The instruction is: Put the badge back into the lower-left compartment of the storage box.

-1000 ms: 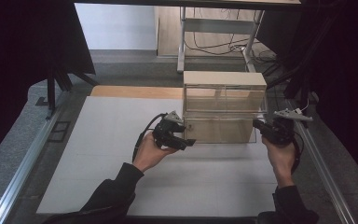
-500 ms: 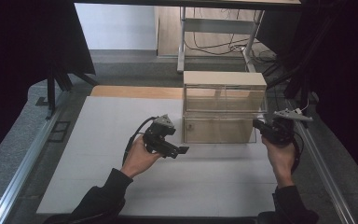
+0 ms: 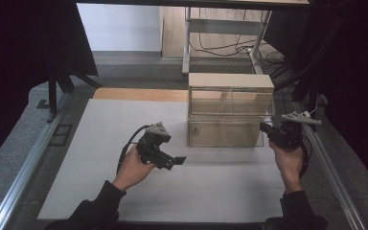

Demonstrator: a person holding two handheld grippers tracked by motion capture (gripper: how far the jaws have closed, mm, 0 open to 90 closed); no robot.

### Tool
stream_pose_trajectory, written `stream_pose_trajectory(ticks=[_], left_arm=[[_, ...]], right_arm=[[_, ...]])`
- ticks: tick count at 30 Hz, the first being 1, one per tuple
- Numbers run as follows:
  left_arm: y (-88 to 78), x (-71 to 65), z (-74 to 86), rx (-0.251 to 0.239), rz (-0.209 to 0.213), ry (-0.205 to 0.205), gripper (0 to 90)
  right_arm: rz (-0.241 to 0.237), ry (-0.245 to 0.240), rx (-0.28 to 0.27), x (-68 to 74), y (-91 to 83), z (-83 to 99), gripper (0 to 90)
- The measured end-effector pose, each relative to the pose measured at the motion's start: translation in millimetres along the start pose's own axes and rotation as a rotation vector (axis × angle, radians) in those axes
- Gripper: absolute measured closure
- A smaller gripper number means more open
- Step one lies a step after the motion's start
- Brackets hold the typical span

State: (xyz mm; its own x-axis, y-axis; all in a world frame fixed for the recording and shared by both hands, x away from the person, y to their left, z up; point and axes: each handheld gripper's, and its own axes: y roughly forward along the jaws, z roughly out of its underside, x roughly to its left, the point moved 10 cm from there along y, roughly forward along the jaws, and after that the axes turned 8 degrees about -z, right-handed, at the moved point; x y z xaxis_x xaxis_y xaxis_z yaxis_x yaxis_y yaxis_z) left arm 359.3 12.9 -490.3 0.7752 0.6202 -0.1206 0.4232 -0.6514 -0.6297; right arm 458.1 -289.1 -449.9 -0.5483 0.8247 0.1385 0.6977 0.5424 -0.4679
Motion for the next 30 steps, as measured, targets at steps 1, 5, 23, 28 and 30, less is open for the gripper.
stream_pose_trajectory(ticks=[1,5,23,28,30], left_arm=[[-1.4,-0.2,1.6,0.0,-0.002,0.001,0.0],[-8.1,-1.1,7.0,-0.005,-0.005,-0.003,0.0],[-44.2,-0.5,39.7,-0.028,-0.026,-0.046,0.0],[-56.5,0.8,50.4,-0.032,-0.033,-0.066,0.0],[-60.8,1.6,55.7,-0.029,-0.039,-0.073,0.0]], right_arm=[[0.0,0.0,0.0,0.1,-0.1,-0.1,89.6],[0.0,0.0,-0.001,0.3,-0.4,-0.4,89.6],[-0.002,-0.009,-0.006,2.1,-1.5,-1.4,89.6],[-0.007,-0.011,-0.007,2.9,-1.7,-1.6,89.6],[-0.008,-0.01,-0.007,2.9,-1.8,-1.7,89.6]])
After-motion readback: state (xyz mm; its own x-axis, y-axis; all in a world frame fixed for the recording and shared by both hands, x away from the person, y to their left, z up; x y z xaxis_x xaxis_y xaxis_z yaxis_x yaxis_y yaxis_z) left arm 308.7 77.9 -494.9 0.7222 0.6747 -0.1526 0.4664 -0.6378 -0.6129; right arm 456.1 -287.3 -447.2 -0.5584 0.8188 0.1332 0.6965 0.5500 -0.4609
